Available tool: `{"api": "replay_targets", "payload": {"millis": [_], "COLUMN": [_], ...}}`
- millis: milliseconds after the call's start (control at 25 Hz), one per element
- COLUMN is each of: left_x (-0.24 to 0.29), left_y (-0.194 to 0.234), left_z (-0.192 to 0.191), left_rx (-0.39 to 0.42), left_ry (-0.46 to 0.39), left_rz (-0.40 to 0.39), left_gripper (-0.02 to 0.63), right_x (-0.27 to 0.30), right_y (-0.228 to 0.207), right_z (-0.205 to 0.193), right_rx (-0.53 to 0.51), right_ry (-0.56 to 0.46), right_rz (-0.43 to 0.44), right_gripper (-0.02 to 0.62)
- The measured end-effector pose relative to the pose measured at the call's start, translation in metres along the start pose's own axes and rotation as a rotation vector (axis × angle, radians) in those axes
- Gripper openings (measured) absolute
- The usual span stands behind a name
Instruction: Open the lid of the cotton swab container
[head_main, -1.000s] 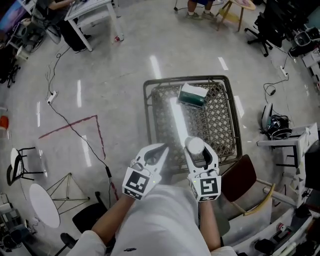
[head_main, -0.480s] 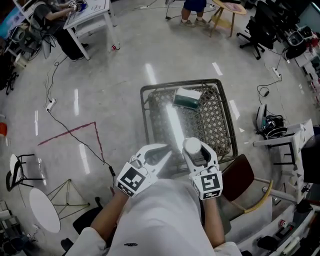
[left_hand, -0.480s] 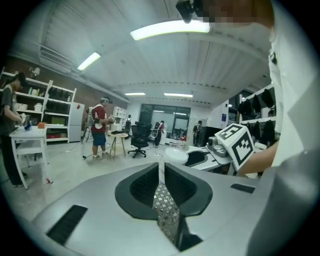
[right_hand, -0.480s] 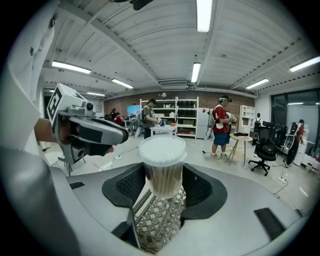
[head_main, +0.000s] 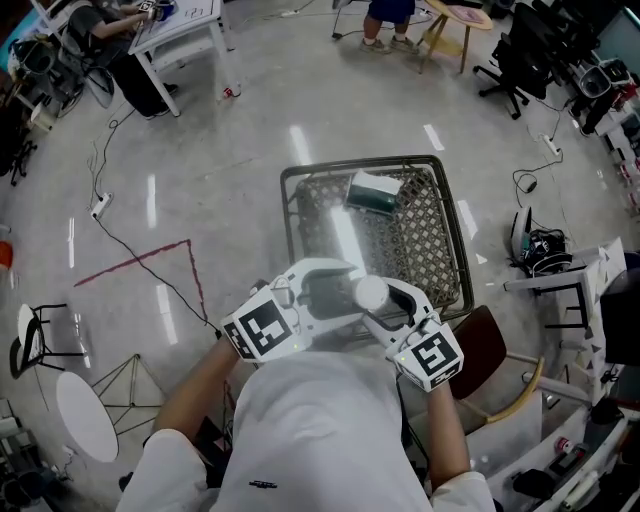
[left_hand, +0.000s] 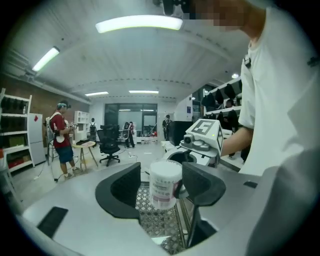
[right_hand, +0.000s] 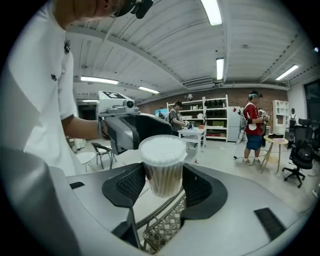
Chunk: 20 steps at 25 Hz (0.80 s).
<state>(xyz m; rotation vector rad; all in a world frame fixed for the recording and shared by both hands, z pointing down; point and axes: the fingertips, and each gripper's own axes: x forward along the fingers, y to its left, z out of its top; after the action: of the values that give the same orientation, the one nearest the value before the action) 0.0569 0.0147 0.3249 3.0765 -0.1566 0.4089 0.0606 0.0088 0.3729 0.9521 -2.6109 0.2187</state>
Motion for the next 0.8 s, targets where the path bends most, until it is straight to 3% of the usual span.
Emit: {"api": "replay_targets", "payload": {"millis": [240, 400, 600, 800], "left_x": [-0.003, -0.001, 0.0, 0.001], "left_y": [-0.025, -0.036, -0.042, -0.041], "left_z": [0.011, 0.011, 0.005, 0.0], "left_rx": [0.067, 0.127, 0.175, 0.177], "left_ry": [0.016, 0.057, 0.103, 0.138], "left_rz": [-0.203, -0.275, -0.312, -0.304], "left_gripper": [0.278, 0.284, 0.284, 0.262], "right_x": [-0.002, -0.004, -0.004, -0.001], "right_y": [0.024, 0.037, 0.049, 0.048], "right_z": [0.008, 0.009, 0.012, 0.01], "right_rx": [-0.077, -0.131, -0.155, -0.199], "right_ry": [0.031, 0.046, 0.047, 0.086], "right_rz": [0.184, 0.277, 0.363, 0.37], "right_gripper": [0.225, 0.225, 0.225, 0.225]}}
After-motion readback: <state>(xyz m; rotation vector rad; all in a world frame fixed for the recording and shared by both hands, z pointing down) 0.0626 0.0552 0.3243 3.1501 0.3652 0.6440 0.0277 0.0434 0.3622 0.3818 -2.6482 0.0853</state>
